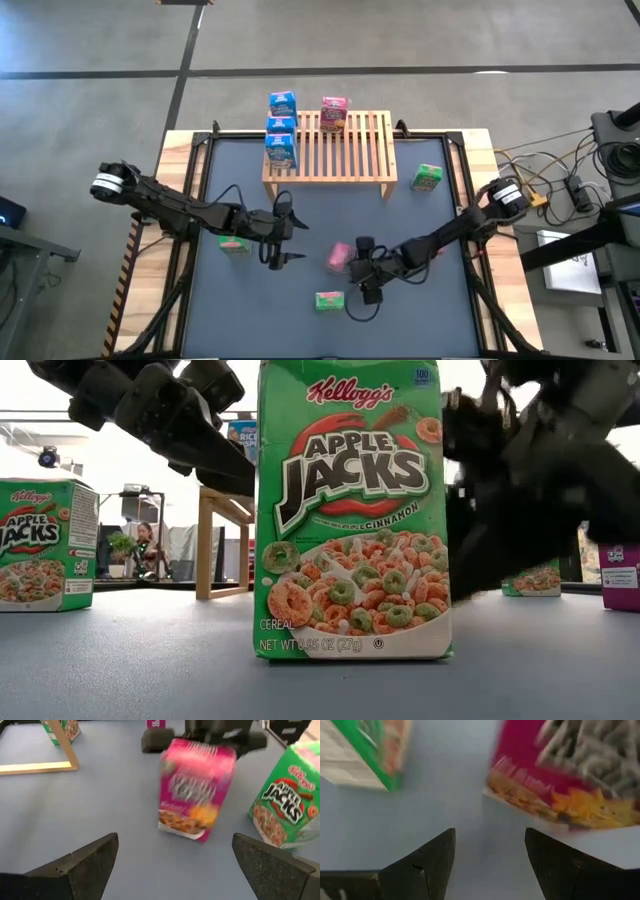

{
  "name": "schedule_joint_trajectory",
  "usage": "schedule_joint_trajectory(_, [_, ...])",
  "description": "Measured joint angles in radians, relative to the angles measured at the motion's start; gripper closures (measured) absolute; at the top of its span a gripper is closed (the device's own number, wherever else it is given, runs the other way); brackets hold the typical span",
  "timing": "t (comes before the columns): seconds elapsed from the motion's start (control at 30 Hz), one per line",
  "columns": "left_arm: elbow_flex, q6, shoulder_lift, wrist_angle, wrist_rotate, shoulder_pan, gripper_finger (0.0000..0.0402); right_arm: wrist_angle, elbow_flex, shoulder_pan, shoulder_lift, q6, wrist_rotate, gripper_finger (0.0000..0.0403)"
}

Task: Stack cereal on shelf
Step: Put the left pink cereal box on the shelf aligned with the other pink cereal box

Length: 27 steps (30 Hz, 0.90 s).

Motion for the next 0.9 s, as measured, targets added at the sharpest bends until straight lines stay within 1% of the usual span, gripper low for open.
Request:
schedule_joint_trajectory(0.13, [0.000, -0.105, 0.006, 0.016, 0.000, 0.000, 0.0028, 0.018, 0.002, 0.000, -0.002, 0.000, 0.005, 0.0172])
schedule_joint_trajectory(0.23, [0.000, -0.138, 0.021, 0.052, 0.000, -0.002, 0.0028, 0.011, 0.002, 0.000, -0.001, -0.002, 0.006, 0.0172])
schedule_joint_trajectory(0.4, [0.001, -0.149, 0.083, 0.093, 0.001, -0.006, 0.0028, 0.019, 0.002, -0.001, -0.001, -0.005, 0.010, 0.0172])
schedule_joint_trajectory(0.6, [0.020, -0.171, 0.181, 0.154, 0.032, -0.006, 0.0028, 0.021, 0.002, 0.000, -0.001, -0.005, 0.013, 0.0172])
schedule_joint_trajectory(0.9, [0.068, -0.162, 0.244, 0.153, 0.081, -0.007, 0.0028, 0.018, 0.002, 0.000, -0.001, -0.005, 0.018, 0.0172])
